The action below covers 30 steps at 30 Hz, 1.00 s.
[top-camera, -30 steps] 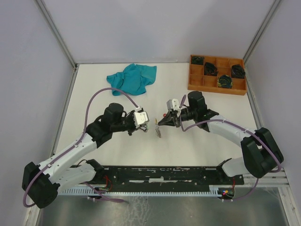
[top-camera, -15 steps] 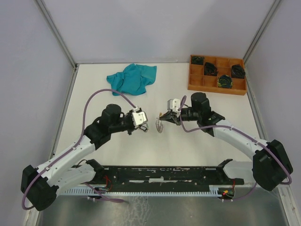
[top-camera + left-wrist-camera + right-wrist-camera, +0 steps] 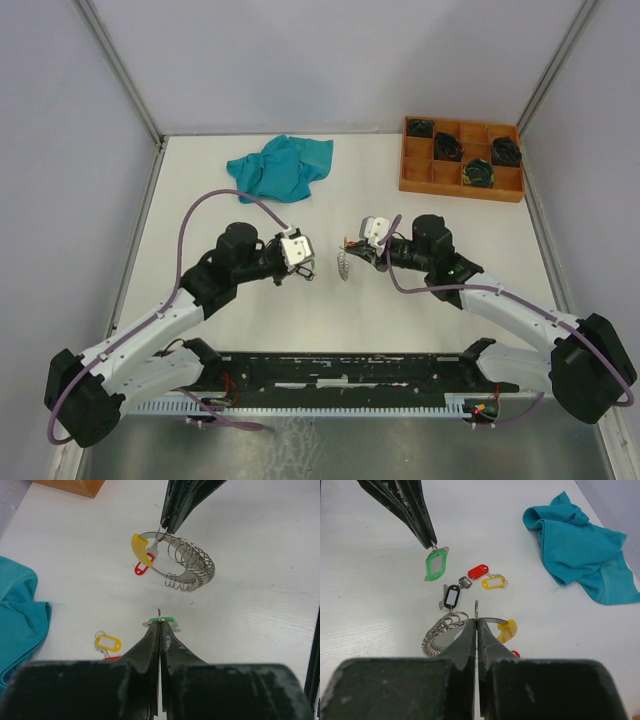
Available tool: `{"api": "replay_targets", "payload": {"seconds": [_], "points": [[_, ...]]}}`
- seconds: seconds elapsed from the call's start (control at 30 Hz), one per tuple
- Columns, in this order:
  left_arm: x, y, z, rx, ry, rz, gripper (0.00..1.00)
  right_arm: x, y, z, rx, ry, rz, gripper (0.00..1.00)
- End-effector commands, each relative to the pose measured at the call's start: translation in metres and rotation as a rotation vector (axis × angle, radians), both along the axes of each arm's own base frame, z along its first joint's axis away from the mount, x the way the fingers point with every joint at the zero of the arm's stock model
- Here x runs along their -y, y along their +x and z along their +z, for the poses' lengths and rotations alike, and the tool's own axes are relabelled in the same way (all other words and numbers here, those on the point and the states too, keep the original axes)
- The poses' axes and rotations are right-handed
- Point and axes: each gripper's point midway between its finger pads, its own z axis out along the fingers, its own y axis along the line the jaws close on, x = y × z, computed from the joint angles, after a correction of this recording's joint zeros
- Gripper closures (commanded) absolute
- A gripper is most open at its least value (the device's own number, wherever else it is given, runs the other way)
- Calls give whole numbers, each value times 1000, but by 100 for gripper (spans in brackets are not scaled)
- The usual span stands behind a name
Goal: Put the keys on the keyring
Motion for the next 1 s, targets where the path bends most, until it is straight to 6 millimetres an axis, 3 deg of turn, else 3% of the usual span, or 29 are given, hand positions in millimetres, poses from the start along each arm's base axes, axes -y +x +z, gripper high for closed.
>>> {"api": "replay_targets", "payload": {"seconds": [0.0, 0.27, 0.47, 0.6, 0.77, 0.97], "points": [[14, 7, 5, -78, -75, 35, 97, 12, 11, 25, 68, 66, -121, 99], [37, 32, -16, -272, -120, 242, 97, 55, 21, 36, 86, 69, -370, 99], [60, 39, -50, -349, -142, 334, 95, 75, 25, 42, 78, 95, -487, 99], [74, 44, -84, -398, -118, 393, 95, 80, 26, 43, 68, 97, -518, 99], [66, 53, -110, -418, -99, 496, 94, 79, 23, 41, 39, 104, -516, 99], [29, 67, -133, -394, -73, 707, 93, 71, 22, 32, 3, 99, -487, 99]]}}
